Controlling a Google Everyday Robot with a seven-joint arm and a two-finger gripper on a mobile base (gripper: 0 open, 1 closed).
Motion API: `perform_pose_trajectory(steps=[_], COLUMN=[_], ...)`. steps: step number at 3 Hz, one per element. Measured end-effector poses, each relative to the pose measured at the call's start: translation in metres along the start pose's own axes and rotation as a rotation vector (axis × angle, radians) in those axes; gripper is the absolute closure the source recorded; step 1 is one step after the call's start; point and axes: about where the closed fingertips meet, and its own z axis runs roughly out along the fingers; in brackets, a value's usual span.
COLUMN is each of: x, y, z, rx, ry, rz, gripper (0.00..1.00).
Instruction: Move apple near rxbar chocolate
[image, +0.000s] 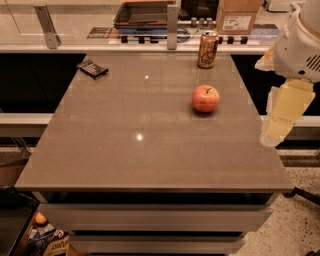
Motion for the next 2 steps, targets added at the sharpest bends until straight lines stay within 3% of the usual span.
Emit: perform_pose_trajectory(steps=[2], x=[-0.0014], y=[-0.0048], z=[0.0004], rx=[0.009], ry=[-0.027], rz=[-0.007], gripper=[0.0])
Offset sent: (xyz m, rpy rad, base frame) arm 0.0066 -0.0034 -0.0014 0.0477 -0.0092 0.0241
